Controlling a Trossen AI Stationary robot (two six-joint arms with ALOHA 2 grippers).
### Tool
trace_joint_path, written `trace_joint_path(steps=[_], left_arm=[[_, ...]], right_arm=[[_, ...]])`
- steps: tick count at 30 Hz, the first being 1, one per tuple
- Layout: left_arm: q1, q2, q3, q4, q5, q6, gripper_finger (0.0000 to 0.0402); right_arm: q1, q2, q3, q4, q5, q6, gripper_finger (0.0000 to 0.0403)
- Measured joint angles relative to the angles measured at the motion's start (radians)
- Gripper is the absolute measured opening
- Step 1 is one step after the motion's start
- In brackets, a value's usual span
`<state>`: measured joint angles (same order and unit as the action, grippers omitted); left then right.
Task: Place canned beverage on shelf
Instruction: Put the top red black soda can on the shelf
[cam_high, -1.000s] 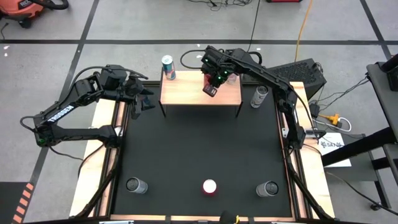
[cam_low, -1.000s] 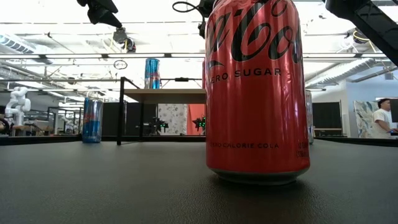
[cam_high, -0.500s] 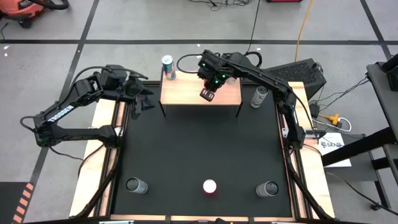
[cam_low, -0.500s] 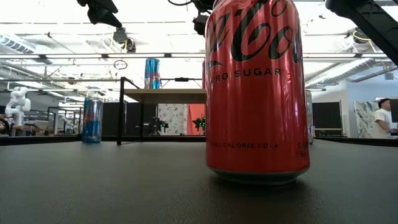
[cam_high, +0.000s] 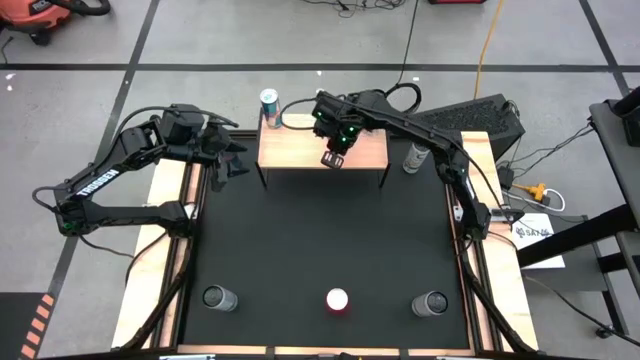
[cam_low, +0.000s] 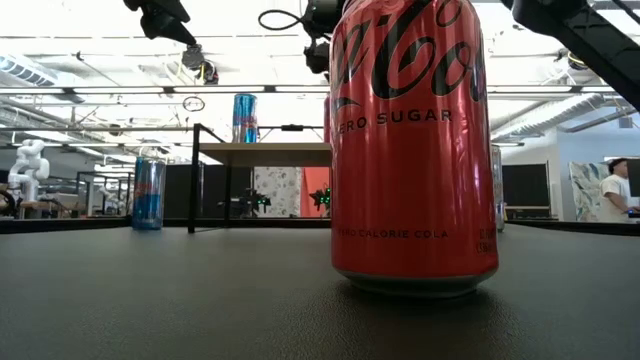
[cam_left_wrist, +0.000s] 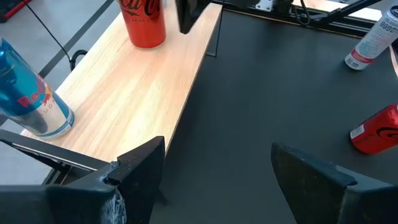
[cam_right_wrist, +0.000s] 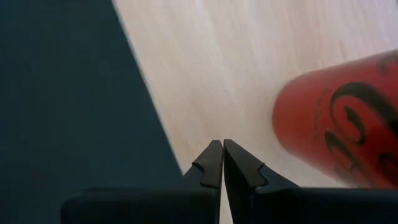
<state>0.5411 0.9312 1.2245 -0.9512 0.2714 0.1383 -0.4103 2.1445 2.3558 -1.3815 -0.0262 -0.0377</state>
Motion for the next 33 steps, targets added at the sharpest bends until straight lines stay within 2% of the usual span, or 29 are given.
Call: trace_joint_path(steps=[7, 12, 16, 33], left_arm=[[0.0, 0.0, 0.0, 0.0, -0.049, 0.0, 0.0299], [0.0, 0.0, 0.0, 0.0, -0.05, 0.0, 0.0299], [0.0, 0.0, 0.0, 0.0, -0.05, 0.0, 0.0299], [0.0, 0.0, 0.0, 0.0, -0.05, 0.0, 0.0299]], right_arm=[[-0.003, 0.0, 0.0, -0.003, -0.001, -0.008, 0.0], [-0.003, 0.0, 0.0, 0.011, 0.002, -0.005, 0.0], [-0.003, 0.0, 0.0, 0.023, 0.052, -0.002, 0.0], [-0.048, 0.0, 0.0, 0.062, 0.052, -0.001, 0.0]])
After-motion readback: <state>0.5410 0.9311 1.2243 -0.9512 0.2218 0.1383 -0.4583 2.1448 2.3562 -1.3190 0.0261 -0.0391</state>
